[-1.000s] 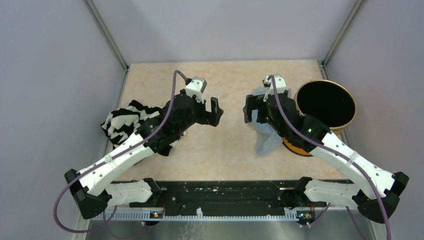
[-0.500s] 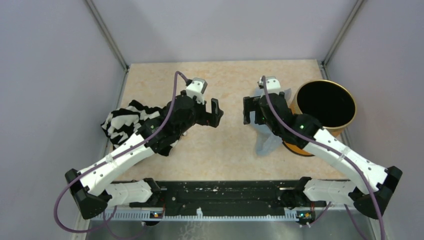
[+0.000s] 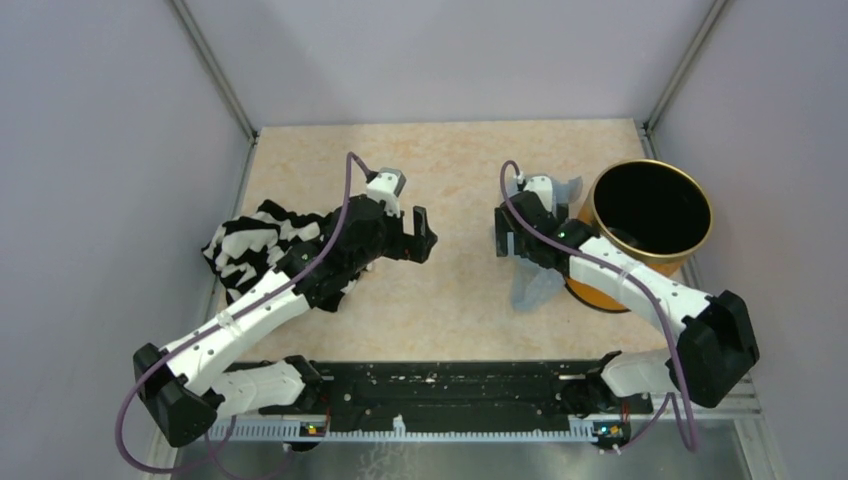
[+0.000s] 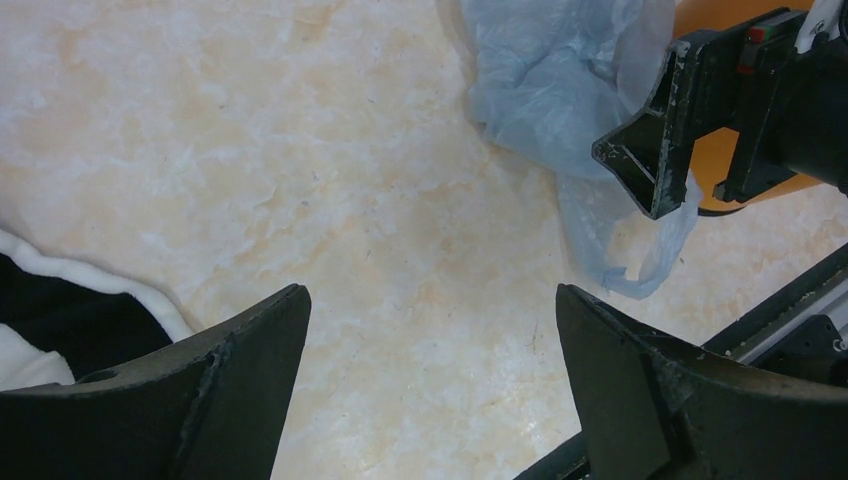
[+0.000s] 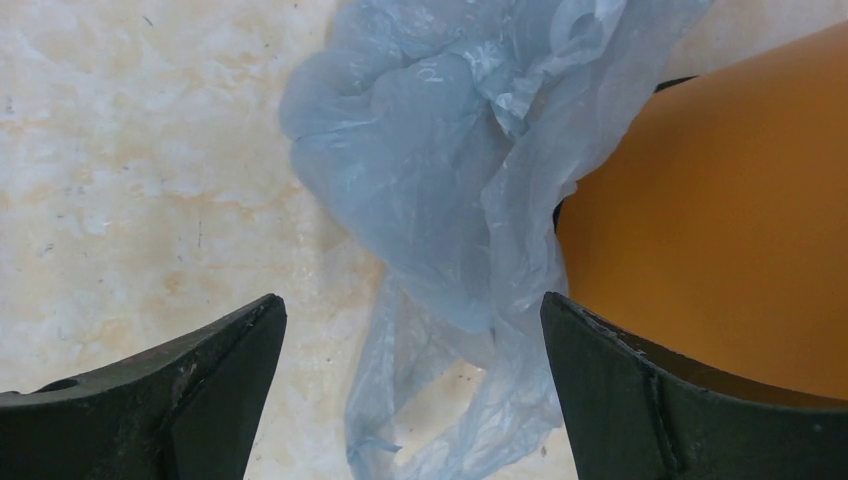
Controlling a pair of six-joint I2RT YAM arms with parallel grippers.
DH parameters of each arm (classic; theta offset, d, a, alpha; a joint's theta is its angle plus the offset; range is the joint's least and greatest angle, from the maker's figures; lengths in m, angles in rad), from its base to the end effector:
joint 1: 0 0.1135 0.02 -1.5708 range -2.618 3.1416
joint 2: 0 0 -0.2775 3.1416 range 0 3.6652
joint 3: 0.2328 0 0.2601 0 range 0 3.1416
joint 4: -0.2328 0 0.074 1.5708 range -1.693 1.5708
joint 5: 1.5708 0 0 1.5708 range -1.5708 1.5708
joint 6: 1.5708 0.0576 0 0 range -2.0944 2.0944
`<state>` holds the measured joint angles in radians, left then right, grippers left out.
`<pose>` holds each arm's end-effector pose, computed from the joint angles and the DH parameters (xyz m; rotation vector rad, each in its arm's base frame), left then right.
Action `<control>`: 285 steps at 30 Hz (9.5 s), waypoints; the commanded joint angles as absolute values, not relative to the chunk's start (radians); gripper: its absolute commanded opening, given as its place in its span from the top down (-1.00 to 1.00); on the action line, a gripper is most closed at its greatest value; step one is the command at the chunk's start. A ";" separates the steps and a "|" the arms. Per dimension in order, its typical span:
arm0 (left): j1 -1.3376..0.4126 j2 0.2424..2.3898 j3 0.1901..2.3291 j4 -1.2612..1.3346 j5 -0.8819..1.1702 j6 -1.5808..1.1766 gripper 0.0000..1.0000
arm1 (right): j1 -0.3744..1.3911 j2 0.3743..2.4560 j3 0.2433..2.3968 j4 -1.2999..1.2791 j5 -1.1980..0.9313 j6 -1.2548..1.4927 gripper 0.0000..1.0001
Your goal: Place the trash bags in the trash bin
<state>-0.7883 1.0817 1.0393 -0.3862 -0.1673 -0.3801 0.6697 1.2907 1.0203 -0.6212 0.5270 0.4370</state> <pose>0.1929 -0.1804 0.3533 0.3056 2.0180 -0.5797 0.2383 0.1517 0.2741 -0.0493 2.3100 -0.1009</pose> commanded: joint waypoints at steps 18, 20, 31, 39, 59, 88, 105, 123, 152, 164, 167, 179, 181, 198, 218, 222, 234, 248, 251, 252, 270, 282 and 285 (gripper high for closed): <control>-0.580 1.171 0.852 -0.192 0.194 -0.533 -0.97 | 0.602 1.442 0.844 -0.296 0.357 0.501 -0.56; -0.573 1.188 0.845 -0.182 0.198 -0.562 -0.97 | 0.615 1.445 0.844 -0.273 0.328 0.491 -0.27; -0.528 1.254 0.798 -0.041 0.253 -0.704 -0.97 | 0.737 1.402 0.836 -0.143 0.120 0.446 0.97; -0.497 1.390 0.877 -0.039 0.322 -0.681 -0.97 | 0.832 1.296 0.771 -0.124 0.031 0.338 1.00; -0.547 1.649 0.789 0.241 0.540 -0.895 -0.06 | 0.835 1.205 0.718 -0.210 0.045 0.381 0.22; -0.553 1.509 0.747 0.273 0.461 -0.968 1.00 | 1.112 1.366 0.885 -0.537 0.360 0.756 -0.76; -0.279 1.473 0.885 0.018 0.615 -0.753 1.00 | 1.111 1.204 0.692 -0.640 0.495 0.821 1.00; -0.196 1.548 1.109 -0.113 0.716 -0.566 -0.28 | 1.096 1.056 0.988 -0.676 0.542 0.641 1.00; -0.273 1.312 1.289 -0.194 0.285 -0.170 -0.97 | 0.822 1.125 1.395 -0.761 0.413 0.479 1.00; -0.403 1.282 1.310 -0.061 0.693 -0.160 -0.88 | 0.817 1.212 1.546 -0.801 0.332 0.456 1.00; -0.465 1.232 1.265 -0.040 0.748 -0.164 -0.78 | 0.816 1.250 1.572 -0.779 0.307 0.452 1.00; -0.496 1.117 1.052 0.043 0.857 -0.236 -0.73 | 0.816 1.322 1.574 -0.707 0.210 0.470 1.00; -0.503 1.129 1.044 0.046 0.850 -0.238 -0.72 | 0.816 1.328 1.574 -0.700 0.198 0.475 1.00; -0.636 1.229 1.053 -0.026 0.620 -0.175 -0.21 | 0.816 1.395 1.581 -0.644 0.137 0.492 1.00; -0.706 1.211 1.023 -0.038 0.426 -0.190 0.69 | 0.816 1.401 1.587 -0.607 0.140 0.489 1.00; -0.706 1.165 1.049 0.029 0.502 -0.364 1.00 | 0.814 1.427 1.578 -0.561 0.155 0.468 0.75; -0.371 1.191 1.138 -0.256 0.373 -0.650 1.00 | 0.809 1.296 1.424 -0.452 0.220 0.400 -0.55; -0.174 1.327 1.132 -0.229 0.544 -0.669 1.00 | 0.806 1.309 1.197 -0.206 -0.039 0.284 -0.58; -0.168 1.327 1.142 -0.239 0.545 -0.657 1.00 | 0.805 1.390 1.207 -0.165 0.038 0.227 -0.58; -0.167 1.326 1.146 -0.243 0.545 -0.654 1.00 | 0.804 1.417 1.213 -0.156 0.059 0.202 -0.58; 0.028 1.481 1.129 -0.242 0.542 -0.640 1.00 | 0.707 1.181 0.663 0.199 0.038 0.293 -0.78; 0.076 1.588 1.114 -0.234 0.542 -0.623 1.00 | 0.664 1.188 0.503 0.385 0.119 0.348 -0.72; 0.081 1.595 1.110 -0.230 0.543 -0.620 1.00 | 0.644 1.224 0.496 0.461 0.098 0.372 -0.66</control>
